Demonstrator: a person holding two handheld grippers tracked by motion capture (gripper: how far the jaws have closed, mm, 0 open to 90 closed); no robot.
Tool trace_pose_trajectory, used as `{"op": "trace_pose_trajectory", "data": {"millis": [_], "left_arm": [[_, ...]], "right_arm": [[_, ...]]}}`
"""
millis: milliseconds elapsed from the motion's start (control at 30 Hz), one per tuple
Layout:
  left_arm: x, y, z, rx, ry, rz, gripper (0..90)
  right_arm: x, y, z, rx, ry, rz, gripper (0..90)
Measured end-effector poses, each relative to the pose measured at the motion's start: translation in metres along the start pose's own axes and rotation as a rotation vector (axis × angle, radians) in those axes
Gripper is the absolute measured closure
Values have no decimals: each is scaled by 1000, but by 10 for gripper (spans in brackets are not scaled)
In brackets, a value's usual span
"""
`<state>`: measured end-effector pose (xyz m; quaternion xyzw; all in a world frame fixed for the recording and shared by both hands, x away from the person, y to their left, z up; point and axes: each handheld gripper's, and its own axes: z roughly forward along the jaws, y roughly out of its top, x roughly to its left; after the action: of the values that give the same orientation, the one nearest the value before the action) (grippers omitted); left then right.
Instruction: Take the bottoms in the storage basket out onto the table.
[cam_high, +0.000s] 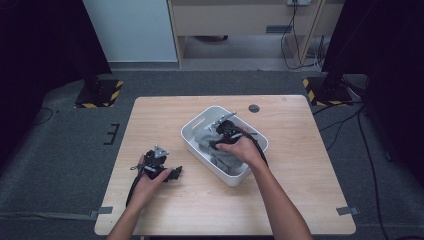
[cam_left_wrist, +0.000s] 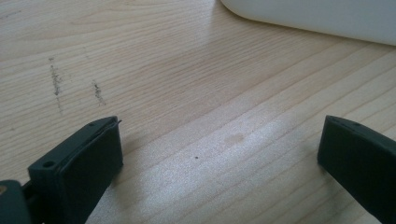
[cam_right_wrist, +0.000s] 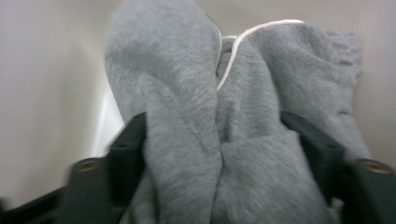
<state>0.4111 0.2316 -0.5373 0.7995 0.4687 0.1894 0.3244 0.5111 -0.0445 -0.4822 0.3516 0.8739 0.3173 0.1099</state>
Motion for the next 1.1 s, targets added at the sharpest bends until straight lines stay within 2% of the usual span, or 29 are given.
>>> {"op": "trace_pose_trajectory", "data": {"millis": [33, 67, 167, 233, 300, 333, 367, 400, 433, 467, 567, 600, 633, 667, 700, 733, 767, 800, 933, 1067, 1100], "left_arm": [[0, 0, 0, 0, 0, 0, 0], [0, 0, 0, 0, 0, 0, 0], [0, 0, 0, 0, -1, 1, 0], [0, 0, 0, 0, -1, 1, 0], [0, 0, 0, 0, -1, 1, 0], [0, 0, 0, 0, -1, 1, 0], [0, 0, 0, 0, -1, 1, 0], [0, 0, 0, 0, -1, 1, 0], [0, 0, 0, 0, -1, 1, 0], [0, 0, 0, 0, -1, 1, 0], [0, 0, 0, 0, -1, 1, 0], [0, 0, 0, 0, -1, 1, 0], [0, 0, 0, 0, -1, 1, 0], [0, 0, 0, 0, -1, 1, 0], [0, 0, 0, 0, -1, 1, 0], [0, 0, 0, 0, -1, 1, 0], [0, 0, 0, 0, -1, 1, 0], [0, 0, 0, 0, -1, 1, 0], [0, 0, 0, 0, -2, 2, 0], [0, 0, 0, 0, -3, 3, 0], [0, 0, 0, 0, -2, 3, 0]], "right_arm": [[0, 0, 0, 1, 10, 10, 200], [0, 0, 0, 1, 10, 10, 200], [1, -1, 0, 9, 46, 17, 86], [3, -1, 1, 5, 71, 10, 59], [5, -2, 2, 10, 73, -9, 47], [6, -3, 3, 18, 60, -23, 46], [8, -4, 7, 42, 27, -56, 32], [9, -5, 9, 54, 18, -89, 26], [9, -5, 9, 54, 18, -89, 26], [12, -7, 14, 95, -17, -116, 18], [13, -8, 17, 122, -40, -142, 26], [14, -8, 18, 134, -49, -153, 44], [14, -8, 19, 144, -60, -162, 110], [14, -8, 18, 146, -73, -186, 233], [13, -8, 17, 144, -71, -192, 305], [13, -8, 17, 144, -71, -192, 305], [12, -7, 15, 137, -68, -186, 384], [7, -7, 8, 117, -65, -179, 524], [3, -8, -1, 93, -46, -174, 583], [1, -8, -9, 72, -39, -159, 595], [0, -7, -15, 50, -34, -149, 598]]}}
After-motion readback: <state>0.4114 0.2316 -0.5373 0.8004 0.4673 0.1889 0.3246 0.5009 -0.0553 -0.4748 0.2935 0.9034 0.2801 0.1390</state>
